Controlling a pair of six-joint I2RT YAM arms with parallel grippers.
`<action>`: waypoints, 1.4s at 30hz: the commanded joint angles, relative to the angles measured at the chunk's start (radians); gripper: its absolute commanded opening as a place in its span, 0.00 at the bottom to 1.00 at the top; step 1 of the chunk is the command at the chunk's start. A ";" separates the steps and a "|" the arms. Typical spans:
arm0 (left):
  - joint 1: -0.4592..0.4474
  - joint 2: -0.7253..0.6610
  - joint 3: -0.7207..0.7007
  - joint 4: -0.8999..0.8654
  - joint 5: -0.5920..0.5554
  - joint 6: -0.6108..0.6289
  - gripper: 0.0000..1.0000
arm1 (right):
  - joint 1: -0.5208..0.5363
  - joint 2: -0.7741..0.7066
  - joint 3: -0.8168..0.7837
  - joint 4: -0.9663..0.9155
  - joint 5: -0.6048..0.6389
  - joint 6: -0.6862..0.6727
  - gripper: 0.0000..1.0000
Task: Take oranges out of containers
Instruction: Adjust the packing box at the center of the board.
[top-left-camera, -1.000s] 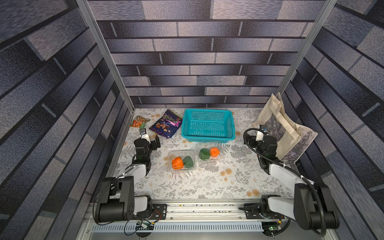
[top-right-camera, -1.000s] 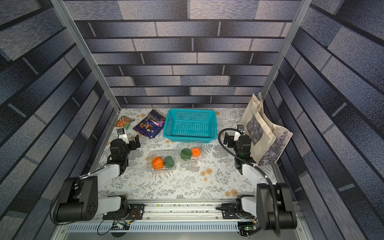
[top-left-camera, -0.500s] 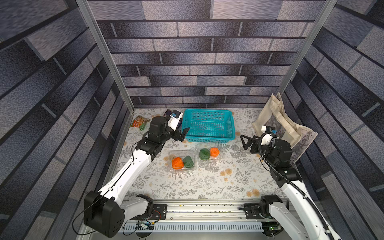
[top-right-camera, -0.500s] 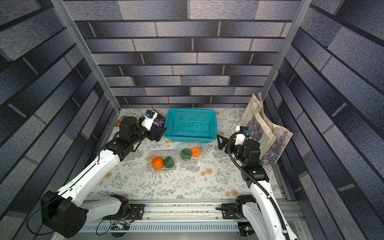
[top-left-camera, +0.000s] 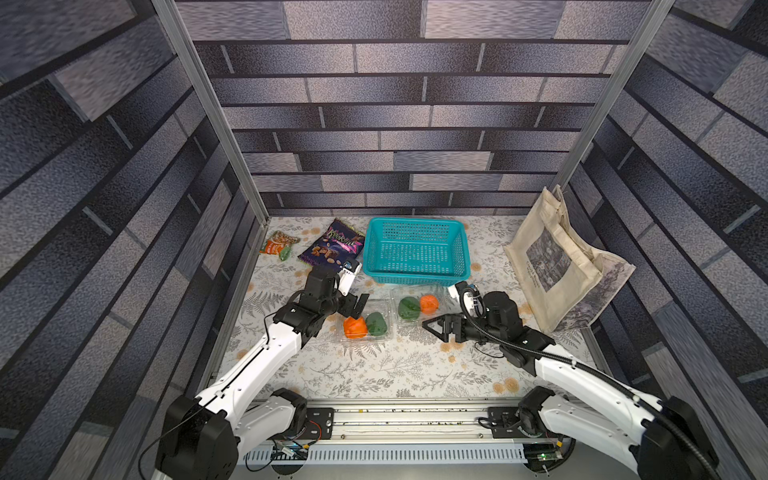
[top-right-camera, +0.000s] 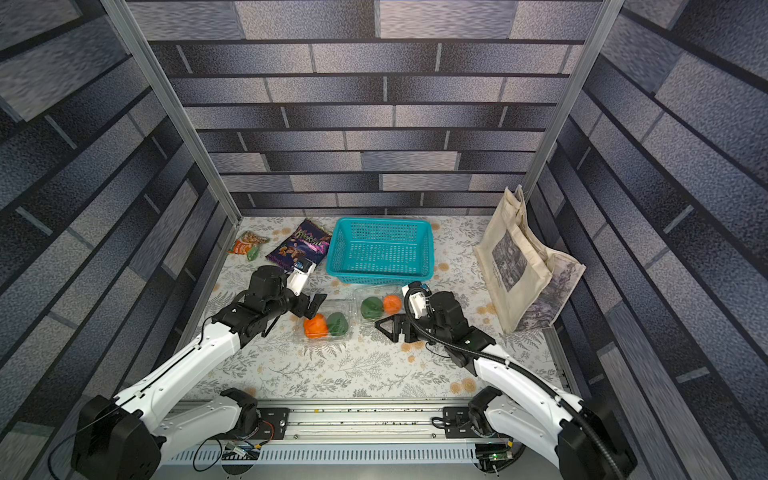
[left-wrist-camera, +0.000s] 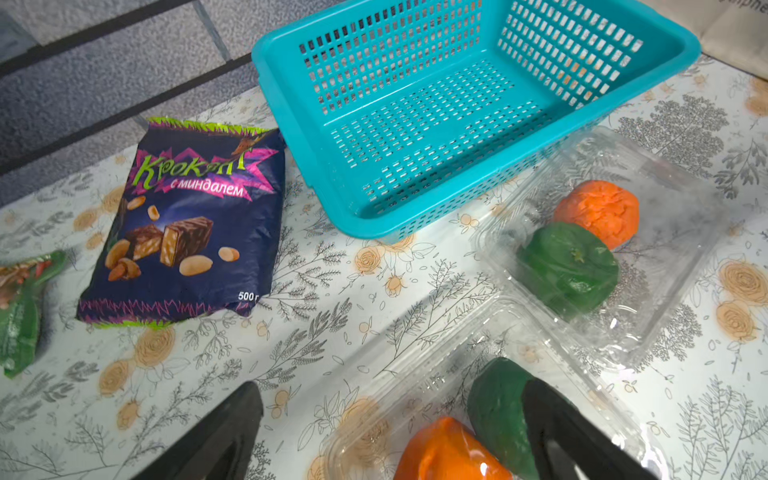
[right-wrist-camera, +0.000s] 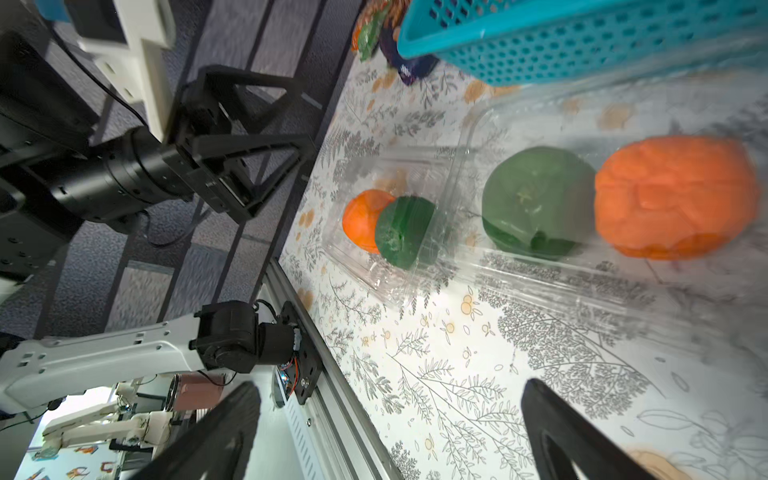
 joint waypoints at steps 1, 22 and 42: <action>0.008 0.010 -0.029 0.047 0.028 -0.059 1.00 | 0.071 0.142 0.092 0.055 0.004 -0.017 1.00; 0.081 -0.091 -0.072 -0.274 -0.159 -0.541 1.00 | 0.209 0.605 0.522 -0.061 0.028 -0.078 1.00; 0.221 -0.143 -0.229 -0.053 0.288 -0.689 0.99 | 0.251 0.607 0.569 -0.244 0.215 -0.132 0.90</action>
